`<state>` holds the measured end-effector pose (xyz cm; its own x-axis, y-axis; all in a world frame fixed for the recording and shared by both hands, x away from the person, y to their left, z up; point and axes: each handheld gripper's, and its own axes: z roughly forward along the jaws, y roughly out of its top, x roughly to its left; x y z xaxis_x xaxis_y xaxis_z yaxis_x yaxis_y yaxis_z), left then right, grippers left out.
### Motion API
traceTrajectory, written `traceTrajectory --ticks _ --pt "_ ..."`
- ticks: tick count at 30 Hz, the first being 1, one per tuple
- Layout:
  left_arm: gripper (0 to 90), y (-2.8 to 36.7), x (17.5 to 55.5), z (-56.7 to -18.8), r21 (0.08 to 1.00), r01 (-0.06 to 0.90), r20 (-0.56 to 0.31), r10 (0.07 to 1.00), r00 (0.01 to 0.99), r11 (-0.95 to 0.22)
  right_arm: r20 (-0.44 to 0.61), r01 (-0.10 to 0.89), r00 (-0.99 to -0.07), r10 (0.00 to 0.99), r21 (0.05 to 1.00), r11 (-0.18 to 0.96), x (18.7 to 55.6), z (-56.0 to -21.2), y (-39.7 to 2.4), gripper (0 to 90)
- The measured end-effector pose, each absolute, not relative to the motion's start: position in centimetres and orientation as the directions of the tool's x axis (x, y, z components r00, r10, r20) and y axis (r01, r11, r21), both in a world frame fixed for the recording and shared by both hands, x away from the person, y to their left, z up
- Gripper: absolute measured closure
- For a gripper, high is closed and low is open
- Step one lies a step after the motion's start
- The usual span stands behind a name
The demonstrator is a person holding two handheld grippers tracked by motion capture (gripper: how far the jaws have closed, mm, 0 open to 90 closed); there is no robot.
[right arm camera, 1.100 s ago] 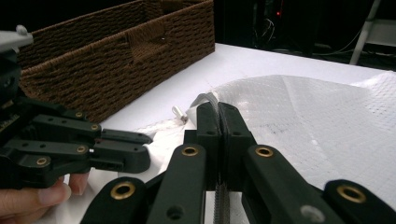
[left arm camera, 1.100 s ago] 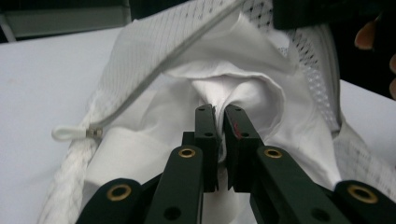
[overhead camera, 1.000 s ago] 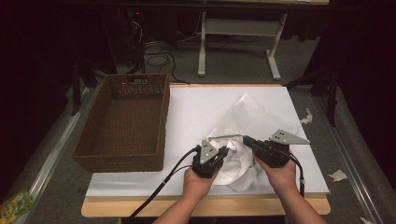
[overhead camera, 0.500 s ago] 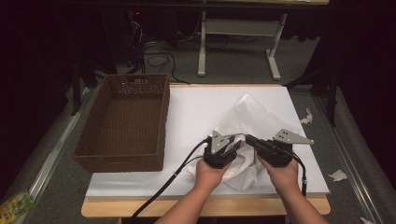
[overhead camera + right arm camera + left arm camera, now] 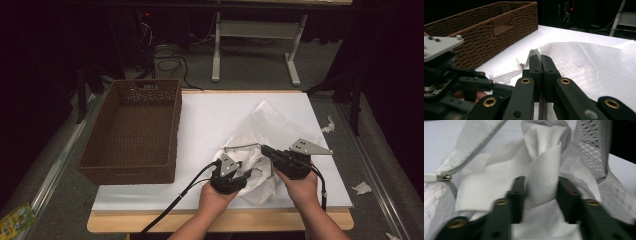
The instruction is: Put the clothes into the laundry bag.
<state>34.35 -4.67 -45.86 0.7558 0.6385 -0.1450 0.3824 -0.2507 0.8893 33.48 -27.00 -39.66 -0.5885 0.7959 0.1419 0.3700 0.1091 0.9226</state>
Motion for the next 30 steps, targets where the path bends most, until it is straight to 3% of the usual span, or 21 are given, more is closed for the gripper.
traceTrajectory --ticks 2,9,14,20,23,26,30 --pt "82.6 -5.0 34.6 -45.2 0.910 0.348 -0.122 0.656 0.745 -0.226 0.143 0.366 -0.590 0.795 0.925 0.105 33.5 -39.7 -27.1 89.4" --pt "81.6 -7.8 37.6 -44.2 0.937 0.324 -0.160 0.665 0.730 -0.130 0.154 0.362 -0.590 0.793 0.928 0.089 33.5 -39.6 -27.4 89.4" --pt "58.4 -6.7 36.8 -43.7 0.942 0.307 -0.153 0.642 0.751 -0.135 0.158 0.359 -0.588 0.793 0.930 0.081 33.5 -39.5 -27.6 89.4" --pt "35.0 -0.8 33.7 -43.1 0.963 0.249 -0.117 0.668 0.734 -0.105 0.162 0.362 -0.585 0.794 0.929 0.078 33.5 -39.6 -27.7 89.4" --pt "24.9 3.0 31.7 -44.8 0.958 0.262 -0.116 0.678 0.725 -0.117 0.148 0.357 -0.586 0.797 0.930 0.090 33.5 -39.5 -27.5 89.4" --pt "18.5 3.6 31.8 -46.5 0.940 0.315 -0.149 0.672 0.726 -0.132 0.143 0.360 -0.582 0.800 0.928 0.096 33.5 -39.5 -27.4 89.4" --pt "18.6 3.2 33.1 -47.2 0.923 0.357 -0.171 0.671 0.721 -0.147 0.145 0.365 -0.583 0.799 0.926 0.098 33.5 -39.6 -27.1 89.3"
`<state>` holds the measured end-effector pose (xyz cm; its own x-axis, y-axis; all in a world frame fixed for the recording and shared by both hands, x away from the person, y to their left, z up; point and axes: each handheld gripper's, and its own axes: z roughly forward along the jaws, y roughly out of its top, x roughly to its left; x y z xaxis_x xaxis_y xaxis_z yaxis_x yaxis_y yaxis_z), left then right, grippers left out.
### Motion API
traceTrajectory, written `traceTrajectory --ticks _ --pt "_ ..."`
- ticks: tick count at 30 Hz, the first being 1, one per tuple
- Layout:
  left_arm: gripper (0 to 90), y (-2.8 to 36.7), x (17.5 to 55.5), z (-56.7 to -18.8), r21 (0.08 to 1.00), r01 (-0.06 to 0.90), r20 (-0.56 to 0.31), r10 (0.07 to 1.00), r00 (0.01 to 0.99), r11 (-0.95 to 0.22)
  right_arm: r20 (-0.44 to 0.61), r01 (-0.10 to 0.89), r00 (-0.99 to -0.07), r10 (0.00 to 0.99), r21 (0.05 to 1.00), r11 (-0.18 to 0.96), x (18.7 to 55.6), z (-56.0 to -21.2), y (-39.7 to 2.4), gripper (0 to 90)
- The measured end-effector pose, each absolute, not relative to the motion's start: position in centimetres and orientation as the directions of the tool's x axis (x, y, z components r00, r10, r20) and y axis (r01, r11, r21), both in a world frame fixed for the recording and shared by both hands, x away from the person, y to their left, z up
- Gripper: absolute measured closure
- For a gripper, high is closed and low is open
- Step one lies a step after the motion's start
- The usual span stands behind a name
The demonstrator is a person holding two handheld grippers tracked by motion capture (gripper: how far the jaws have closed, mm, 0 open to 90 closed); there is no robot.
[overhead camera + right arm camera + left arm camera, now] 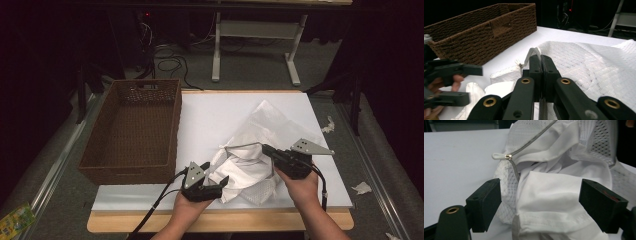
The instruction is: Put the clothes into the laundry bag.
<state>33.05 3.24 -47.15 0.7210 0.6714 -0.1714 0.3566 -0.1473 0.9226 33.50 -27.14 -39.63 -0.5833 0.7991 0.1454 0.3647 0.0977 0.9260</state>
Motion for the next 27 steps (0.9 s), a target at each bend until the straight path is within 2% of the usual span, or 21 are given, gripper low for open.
traceTrajectory --ticks 5,13,15,23,27 --pt "20.6 2.7 33.8 -48.2 0.880 0.433 -0.211 0.658 0.723 -0.194 0.147 0.370 -0.584 0.798 0.924 0.100 33.5 -39.9 -27.1 89.3" --pt "29.1 2.4 33.9 -48.2 0.872 0.436 -0.210 0.636 0.742 -0.221 0.150 0.372 -0.581 0.800 0.923 0.096 33.5 -39.9 -27.4 89.3" --pt "36.2 2.4 33.9 -48.2 0.873 0.432 -0.209 0.627 0.750 -0.226 0.149 0.373 -0.581 0.800 0.923 0.099 33.6 -40.0 -27.3 89.3" --pt "52.3 1.7 34.6 -48.4 0.825 0.479 -0.226 0.603 0.765 -0.299 0.152 0.379 -0.580 0.800 0.920 0.099 33.6 -40.1 -27.2 89.3" --pt "68.7 1.4 34.5 -48.4 0.816 0.461 -0.201 0.577 0.792 -0.349 0.147 0.376 -0.581 0.800 0.921 0.103 33.7 -40.2 -27.2 89.3"
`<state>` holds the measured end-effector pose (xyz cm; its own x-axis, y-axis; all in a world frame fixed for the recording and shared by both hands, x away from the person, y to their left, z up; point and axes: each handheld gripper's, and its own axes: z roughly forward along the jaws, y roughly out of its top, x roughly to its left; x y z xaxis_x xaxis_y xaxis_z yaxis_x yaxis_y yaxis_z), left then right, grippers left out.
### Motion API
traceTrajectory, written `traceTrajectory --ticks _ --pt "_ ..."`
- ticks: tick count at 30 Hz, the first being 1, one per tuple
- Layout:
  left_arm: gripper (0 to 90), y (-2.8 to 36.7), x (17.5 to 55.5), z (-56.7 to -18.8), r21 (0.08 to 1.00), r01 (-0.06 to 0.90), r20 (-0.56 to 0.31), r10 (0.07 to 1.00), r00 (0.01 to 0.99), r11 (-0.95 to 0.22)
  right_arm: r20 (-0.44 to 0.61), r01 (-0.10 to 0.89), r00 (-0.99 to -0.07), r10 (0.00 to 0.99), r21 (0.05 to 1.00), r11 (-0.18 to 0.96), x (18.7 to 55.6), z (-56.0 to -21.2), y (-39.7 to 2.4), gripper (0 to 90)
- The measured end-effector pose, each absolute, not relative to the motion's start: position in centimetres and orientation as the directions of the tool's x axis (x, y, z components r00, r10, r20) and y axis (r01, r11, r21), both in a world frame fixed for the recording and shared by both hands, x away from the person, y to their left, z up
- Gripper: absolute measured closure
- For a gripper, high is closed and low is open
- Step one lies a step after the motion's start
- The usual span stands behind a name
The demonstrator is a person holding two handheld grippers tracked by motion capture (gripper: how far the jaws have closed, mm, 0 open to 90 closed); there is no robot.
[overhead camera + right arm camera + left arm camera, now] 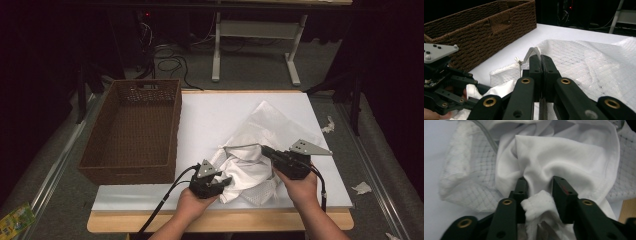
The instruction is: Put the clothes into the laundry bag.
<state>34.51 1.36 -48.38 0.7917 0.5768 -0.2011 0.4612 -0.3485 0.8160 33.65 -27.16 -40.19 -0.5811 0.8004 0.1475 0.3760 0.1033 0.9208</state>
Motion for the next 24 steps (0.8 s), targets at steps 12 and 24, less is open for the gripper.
traceTrajectory --ticks 12,24 --pt "85.7 1.6 34.3 -48.0 0.856 0.423 -0.185 0.586 0.789 -0.299 0.151 0.377 -0.586 0.796 0.921 0.103 33.7 -40.3 -27.0 89.3" --pt "85.7 -3.7 37.3 -46.1 0.899 0.393 -0.181 0.651 0.737 -0.195 0.157 0.363 -0.593 0.790 0.927 0.089 33.5 -39.9 -27.1 89.4"
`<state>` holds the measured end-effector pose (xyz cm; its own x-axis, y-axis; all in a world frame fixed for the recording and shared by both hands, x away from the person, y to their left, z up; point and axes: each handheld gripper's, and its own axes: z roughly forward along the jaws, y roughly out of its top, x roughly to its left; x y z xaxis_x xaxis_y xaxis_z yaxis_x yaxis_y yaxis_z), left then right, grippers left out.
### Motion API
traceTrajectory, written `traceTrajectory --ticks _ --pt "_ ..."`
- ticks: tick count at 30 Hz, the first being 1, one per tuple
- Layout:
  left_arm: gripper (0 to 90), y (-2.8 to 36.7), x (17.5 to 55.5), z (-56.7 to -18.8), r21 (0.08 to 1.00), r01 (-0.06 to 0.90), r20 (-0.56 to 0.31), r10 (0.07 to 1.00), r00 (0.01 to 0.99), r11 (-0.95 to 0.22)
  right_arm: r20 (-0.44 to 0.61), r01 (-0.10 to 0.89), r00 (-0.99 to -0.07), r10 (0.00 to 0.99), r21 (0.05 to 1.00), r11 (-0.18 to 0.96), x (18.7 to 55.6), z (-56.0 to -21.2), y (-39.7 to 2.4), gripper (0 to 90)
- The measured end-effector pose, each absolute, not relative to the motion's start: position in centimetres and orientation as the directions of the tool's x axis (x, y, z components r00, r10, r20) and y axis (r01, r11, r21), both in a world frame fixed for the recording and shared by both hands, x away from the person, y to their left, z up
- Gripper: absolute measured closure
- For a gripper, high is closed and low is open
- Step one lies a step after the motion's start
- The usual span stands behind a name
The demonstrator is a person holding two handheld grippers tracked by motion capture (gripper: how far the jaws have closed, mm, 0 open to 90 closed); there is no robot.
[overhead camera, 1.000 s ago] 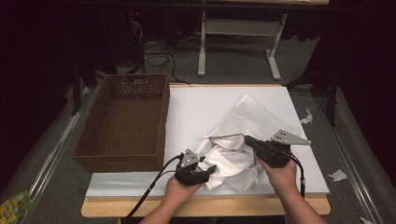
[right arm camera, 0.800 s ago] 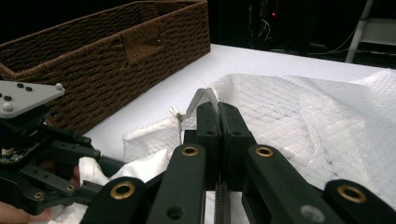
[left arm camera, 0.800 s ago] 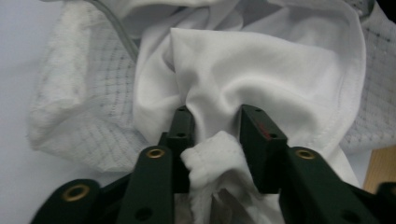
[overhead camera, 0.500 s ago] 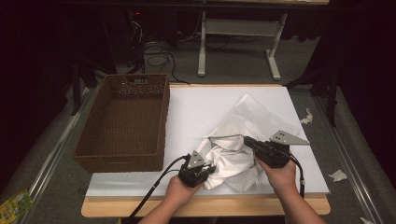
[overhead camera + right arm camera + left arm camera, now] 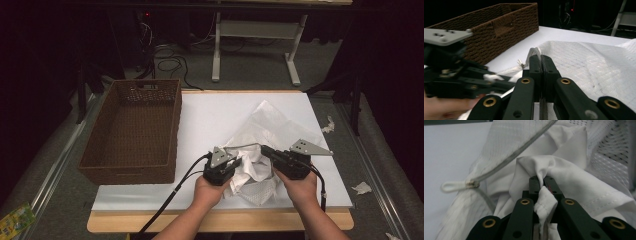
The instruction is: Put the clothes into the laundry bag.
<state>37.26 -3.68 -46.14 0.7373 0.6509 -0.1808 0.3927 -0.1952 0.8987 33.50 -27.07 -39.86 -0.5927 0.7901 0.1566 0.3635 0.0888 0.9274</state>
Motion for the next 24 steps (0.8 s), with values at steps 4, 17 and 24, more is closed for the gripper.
traceTrajectory --ticks 4,17,24 --pt "85.8 -6.3 38.4 -45.8 0.906 0.377 -0.158 0.674 0.722 -0.192 0.164 0.356 -0.596 0.786 0.932 0.075 33.4 -39.7 -27.2 89.3" --pt "44.9 -5.2 37.1 -45.5 0.933 0.332 -0.154 0.679 0.717 -0.140 0.171 0.357 -0.597 0.784 0.931 0.069 33.4 -39.6 -27.4 89.4" --pt "22.7 -1.6 33.8 -45.4 0.927 0.357 -0.197 0.657 0.727 -0.118 0.155 0.351 -0.598 0.786 0.933 0.083 33.3 -39.5 -27.1 89.3"
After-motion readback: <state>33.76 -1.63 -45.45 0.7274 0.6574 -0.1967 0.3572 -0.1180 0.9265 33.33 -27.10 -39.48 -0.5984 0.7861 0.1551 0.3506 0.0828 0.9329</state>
